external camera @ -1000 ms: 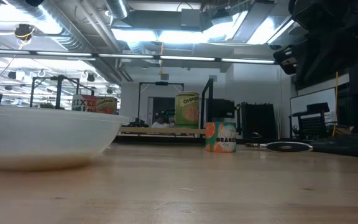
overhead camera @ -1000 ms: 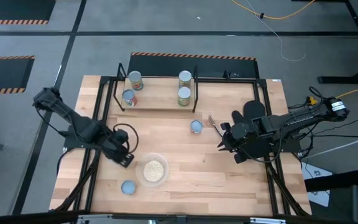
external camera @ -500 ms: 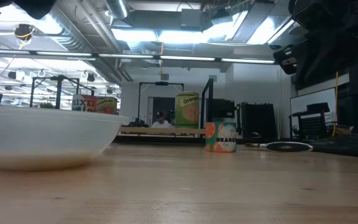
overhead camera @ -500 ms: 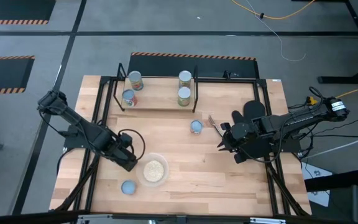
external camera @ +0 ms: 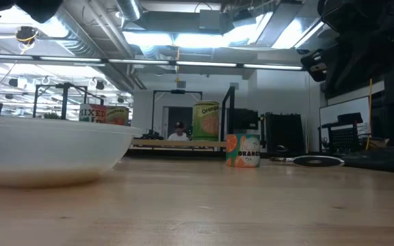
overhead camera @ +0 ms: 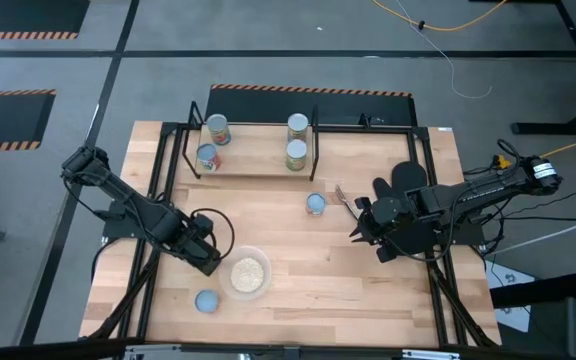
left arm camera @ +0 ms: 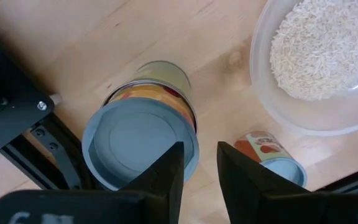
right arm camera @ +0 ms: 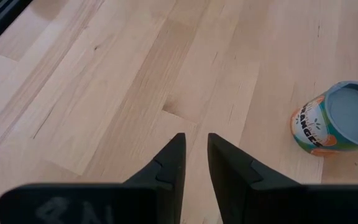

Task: Pick and place cans onto a shelf
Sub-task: Put the canned pineapple rings on the shelf

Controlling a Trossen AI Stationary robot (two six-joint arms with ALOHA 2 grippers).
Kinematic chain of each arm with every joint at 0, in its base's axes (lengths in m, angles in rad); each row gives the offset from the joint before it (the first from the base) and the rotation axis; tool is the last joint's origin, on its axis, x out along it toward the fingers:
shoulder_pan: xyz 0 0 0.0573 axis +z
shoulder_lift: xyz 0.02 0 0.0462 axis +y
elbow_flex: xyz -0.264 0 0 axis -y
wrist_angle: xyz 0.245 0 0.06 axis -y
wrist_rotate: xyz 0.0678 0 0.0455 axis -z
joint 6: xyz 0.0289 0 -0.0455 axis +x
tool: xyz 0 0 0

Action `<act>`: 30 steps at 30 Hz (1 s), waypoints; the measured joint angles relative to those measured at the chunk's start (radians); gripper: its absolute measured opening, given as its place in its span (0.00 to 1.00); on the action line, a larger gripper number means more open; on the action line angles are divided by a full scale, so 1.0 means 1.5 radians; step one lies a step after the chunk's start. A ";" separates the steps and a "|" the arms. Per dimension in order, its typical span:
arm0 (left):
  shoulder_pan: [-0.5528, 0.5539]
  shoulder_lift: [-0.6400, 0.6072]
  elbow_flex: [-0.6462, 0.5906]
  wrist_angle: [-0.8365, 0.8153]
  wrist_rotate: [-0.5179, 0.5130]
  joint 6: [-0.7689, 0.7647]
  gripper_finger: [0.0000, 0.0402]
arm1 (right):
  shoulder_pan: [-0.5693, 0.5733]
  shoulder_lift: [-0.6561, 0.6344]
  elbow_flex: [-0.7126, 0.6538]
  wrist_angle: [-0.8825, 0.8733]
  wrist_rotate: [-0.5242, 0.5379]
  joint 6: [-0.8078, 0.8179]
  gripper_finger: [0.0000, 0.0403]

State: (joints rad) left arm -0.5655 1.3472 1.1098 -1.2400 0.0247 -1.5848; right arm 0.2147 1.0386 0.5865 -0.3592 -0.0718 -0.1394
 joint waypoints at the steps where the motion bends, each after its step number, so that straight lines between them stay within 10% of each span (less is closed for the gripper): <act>1: 0.000 0.000 0.000 0.000 -0.004 0.000 0.22 | 0.000 0.000 0.000 0.000 0.000 0.000 0.18; 30: 0.000 0.001 -0.001 -0.001 -0.033 0.000 0.22 | 0.000 0.000 0.000 0.000 0.000 0.000 0.18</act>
State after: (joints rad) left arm -0.5652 1.3483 1.1088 -1.2411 -0.0256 -1.5852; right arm 0.2146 1.0386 0.5865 -0.3592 -0.0719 -0.1394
